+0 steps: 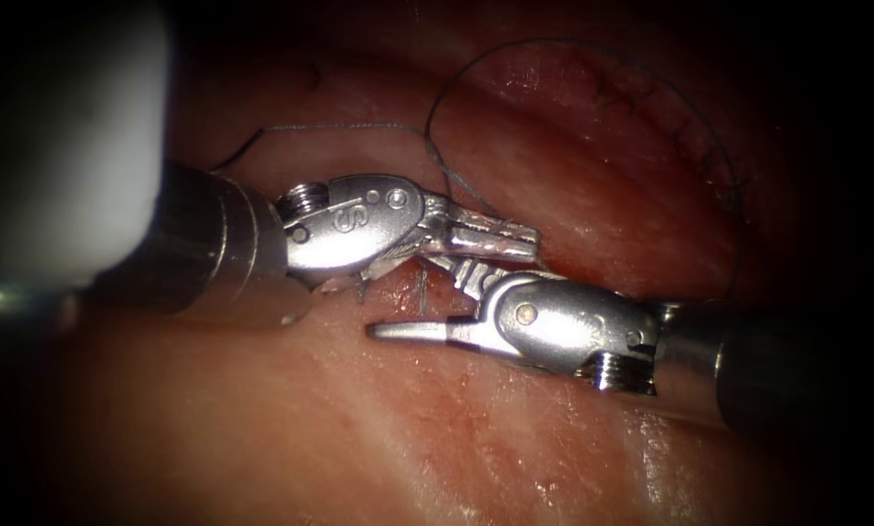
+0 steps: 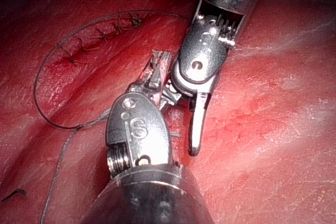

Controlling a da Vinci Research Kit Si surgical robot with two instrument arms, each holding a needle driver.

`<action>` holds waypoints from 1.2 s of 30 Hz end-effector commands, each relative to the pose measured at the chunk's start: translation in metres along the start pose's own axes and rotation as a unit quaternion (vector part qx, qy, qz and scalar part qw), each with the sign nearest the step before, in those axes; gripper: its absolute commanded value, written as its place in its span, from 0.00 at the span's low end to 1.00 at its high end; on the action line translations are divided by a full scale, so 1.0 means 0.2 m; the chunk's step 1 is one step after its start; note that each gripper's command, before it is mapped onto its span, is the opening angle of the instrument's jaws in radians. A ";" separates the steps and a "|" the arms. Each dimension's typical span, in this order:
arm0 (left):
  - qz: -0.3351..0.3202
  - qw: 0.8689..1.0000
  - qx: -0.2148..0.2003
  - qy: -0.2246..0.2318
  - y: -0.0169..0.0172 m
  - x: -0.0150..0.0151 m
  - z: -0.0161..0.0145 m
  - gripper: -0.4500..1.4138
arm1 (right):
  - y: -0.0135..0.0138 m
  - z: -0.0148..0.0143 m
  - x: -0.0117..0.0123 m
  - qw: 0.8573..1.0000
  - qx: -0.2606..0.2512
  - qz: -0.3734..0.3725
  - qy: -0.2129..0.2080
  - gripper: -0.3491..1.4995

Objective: Wound Closure

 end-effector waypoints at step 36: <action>0.000 1.000 -0.006 0.002 0.004 -0.004 -0.001 0.00 | 0.006 -0.001 -0.004 1.000 0.006 0.023 -0.006 0.30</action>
